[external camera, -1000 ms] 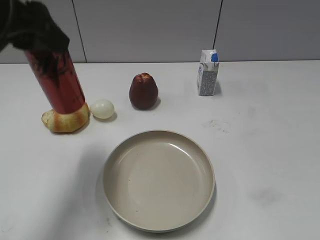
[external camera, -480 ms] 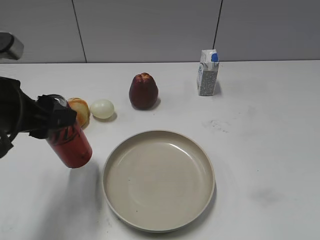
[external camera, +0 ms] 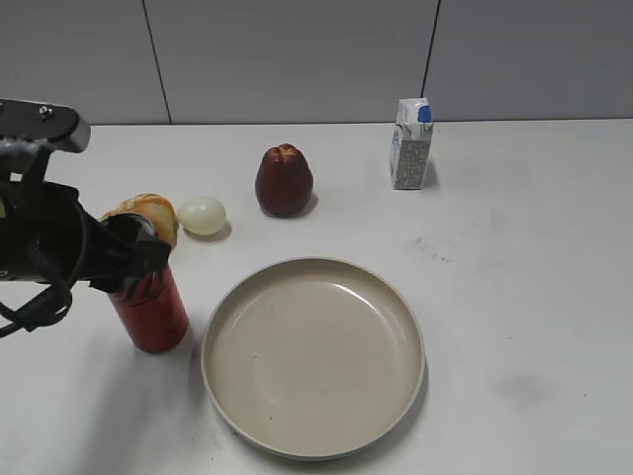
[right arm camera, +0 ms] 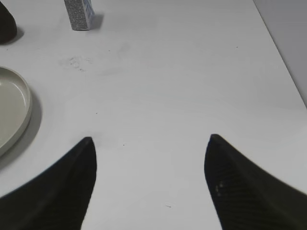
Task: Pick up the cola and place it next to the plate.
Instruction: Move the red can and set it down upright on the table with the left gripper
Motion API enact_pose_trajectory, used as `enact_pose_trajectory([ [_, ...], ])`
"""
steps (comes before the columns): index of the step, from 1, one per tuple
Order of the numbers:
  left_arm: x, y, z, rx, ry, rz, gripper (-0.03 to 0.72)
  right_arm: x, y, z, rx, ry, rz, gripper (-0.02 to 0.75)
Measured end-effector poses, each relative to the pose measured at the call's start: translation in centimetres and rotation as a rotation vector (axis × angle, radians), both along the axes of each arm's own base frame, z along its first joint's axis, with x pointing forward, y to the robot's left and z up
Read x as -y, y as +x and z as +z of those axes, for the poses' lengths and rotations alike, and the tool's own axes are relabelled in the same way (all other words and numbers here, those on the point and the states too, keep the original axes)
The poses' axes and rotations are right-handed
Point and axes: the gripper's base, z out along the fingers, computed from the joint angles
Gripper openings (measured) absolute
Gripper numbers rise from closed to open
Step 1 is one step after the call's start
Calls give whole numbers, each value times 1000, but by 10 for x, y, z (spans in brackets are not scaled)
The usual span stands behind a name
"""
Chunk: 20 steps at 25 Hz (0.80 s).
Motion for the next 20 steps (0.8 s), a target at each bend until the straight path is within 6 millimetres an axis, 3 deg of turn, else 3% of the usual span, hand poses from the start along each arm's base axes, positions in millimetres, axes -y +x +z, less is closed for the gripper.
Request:
enact_pose_trajectory([
  [15, 13, -5, -2, 11, -3, -54, 501, 0, 0, 0, 0, 0, 0, 533],
  [17, 13, -5, -2, 11, -3, -54, 525, 0, 0, 0, 0, 0, 0, 533],
  [20, 14, -6, -2, 3, -1, -55, 634, 0, 0, 0, 0, 0, 0, 533],
])
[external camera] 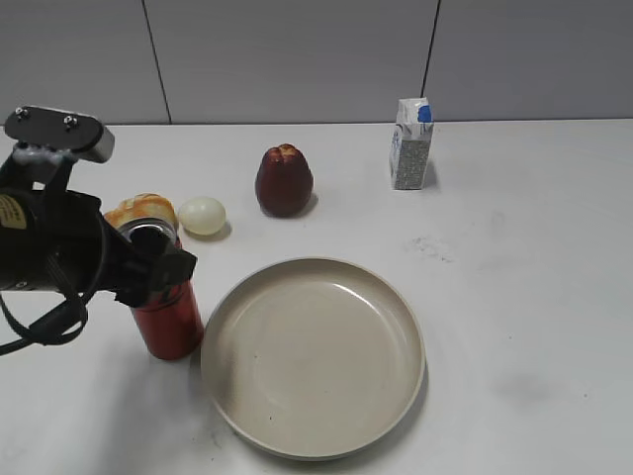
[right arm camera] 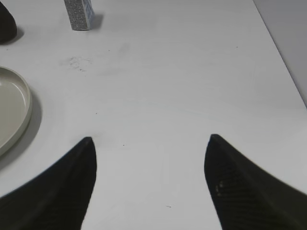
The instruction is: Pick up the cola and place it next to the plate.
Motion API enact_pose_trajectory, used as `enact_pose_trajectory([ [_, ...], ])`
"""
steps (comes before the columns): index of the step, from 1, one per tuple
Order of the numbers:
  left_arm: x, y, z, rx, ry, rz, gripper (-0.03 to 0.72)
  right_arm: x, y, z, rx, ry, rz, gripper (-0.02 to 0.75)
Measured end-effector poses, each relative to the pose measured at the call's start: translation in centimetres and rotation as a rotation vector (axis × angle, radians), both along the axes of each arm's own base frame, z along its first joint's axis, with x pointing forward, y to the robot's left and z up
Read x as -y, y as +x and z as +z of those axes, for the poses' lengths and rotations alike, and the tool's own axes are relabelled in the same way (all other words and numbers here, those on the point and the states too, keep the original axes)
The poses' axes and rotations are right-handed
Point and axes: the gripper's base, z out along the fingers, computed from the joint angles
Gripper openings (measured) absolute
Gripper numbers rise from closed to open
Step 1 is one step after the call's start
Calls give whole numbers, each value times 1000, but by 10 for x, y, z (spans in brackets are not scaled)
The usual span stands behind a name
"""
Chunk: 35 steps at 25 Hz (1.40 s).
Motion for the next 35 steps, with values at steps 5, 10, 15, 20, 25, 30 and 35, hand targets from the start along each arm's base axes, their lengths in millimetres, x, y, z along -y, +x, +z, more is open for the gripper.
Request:
enact_pose_trajectory([
  [5, 6, 6, 23, 3, -25, -15, 669, 0, 0, 0, 0, 0, 0, 533],
  [10, 4, 16, 95, 54, -77, -30, 666, 0, 0, 0, 0, 0, 0, 533],
  [15, -36, 10, 165, 64, 15, 6, 640, 0, 0, 0, 0, 0, 0, 533],
  [20, -85, -27, 189, 47, 127, 150, 594, 0, 0, 0, 0, 0, 0, 533],
  [25, -107, -91, 183, 79, 87, 217, 577, 0, 0, 0, 0, 0, 0, 533],
  [30, -124, -152, 151, 134, 49, 239, 573, 0, 0, 0, 0, 0, 0, 533],
  [35, -133, -186, 110, 173, 30, 243, 573, 0, 0, 0, 0, 0, 0, 533],
])
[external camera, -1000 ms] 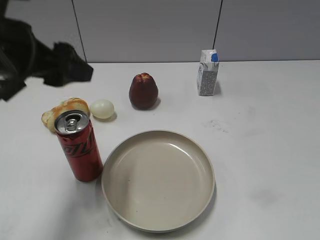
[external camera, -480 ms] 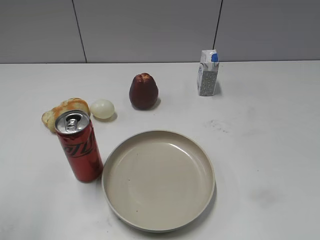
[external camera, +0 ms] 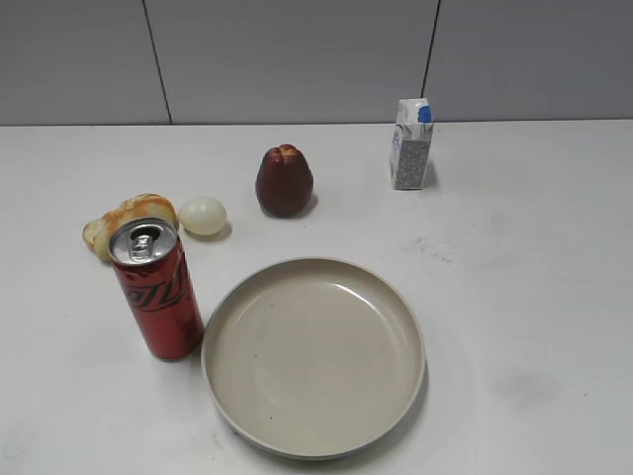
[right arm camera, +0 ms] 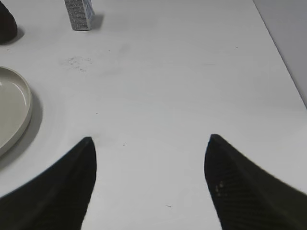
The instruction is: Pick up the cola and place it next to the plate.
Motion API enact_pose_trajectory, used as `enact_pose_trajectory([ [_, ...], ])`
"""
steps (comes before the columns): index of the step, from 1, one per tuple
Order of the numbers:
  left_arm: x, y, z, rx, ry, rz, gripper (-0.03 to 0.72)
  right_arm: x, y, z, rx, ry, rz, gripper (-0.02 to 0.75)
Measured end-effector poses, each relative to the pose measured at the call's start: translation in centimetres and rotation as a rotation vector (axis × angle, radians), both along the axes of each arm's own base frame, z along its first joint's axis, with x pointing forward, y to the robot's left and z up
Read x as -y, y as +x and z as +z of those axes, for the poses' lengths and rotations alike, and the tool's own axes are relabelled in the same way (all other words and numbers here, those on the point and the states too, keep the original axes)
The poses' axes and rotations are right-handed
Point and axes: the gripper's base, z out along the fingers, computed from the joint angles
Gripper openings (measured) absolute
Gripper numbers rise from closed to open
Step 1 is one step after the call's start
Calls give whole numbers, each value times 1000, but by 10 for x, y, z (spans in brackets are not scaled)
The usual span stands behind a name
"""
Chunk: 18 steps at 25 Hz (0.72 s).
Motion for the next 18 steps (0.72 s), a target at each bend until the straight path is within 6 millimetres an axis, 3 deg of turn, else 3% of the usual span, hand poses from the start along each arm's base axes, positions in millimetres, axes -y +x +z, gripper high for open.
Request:
enact_pose_trajectory([
  [5, -2, -9, -25, 16, -11, -2, 573, 0, 0, 0, 0, 0, 0, 533],
  [18, 0, -4, -29, 42, -33, -6, 573, 0, 0, 0, 0, 0, 0, 533],
])
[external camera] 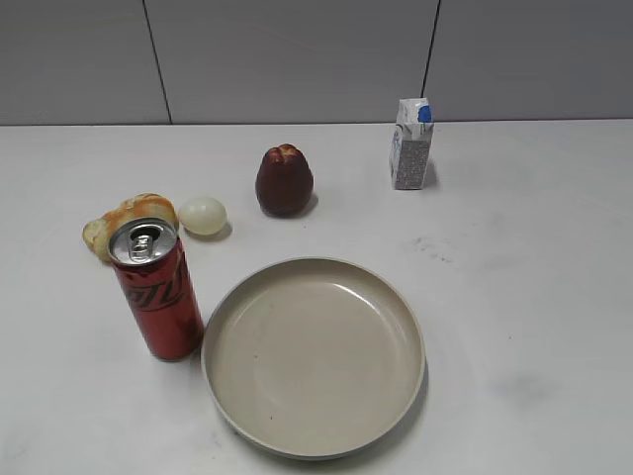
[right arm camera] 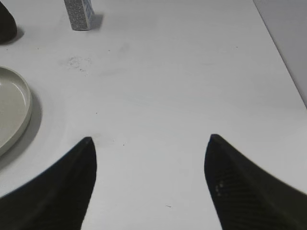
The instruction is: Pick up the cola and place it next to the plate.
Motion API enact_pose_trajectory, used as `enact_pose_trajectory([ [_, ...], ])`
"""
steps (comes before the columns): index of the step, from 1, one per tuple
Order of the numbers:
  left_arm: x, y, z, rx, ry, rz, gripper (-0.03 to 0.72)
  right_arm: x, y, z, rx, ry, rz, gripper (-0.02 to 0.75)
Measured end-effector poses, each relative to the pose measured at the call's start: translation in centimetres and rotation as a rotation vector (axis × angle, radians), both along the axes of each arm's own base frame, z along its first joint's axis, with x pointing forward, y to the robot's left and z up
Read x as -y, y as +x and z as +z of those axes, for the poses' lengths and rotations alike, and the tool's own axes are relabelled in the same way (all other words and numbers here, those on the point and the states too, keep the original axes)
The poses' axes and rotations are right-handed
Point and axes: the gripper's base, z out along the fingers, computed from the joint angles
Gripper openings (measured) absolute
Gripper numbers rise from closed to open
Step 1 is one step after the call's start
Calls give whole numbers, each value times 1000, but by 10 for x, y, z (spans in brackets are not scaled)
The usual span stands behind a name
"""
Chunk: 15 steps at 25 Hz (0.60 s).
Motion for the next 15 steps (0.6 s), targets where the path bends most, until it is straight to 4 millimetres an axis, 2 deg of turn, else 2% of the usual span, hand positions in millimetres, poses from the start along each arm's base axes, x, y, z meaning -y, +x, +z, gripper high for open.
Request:
enact_pose_trajectory([
  [5, -2, -5, 1, 33, -9, 25, 573, 0, 0, 0, 0, 0, 0, 533],
  [11, -6, -23, 2, 156, -29, 171, 566, 0, 0, 0, 0, 0, 0, 533],
  [15, -6, -25, 1, 169, -26, 236, 564, 0, 0, 0, 0, 0, 0, 533],
])
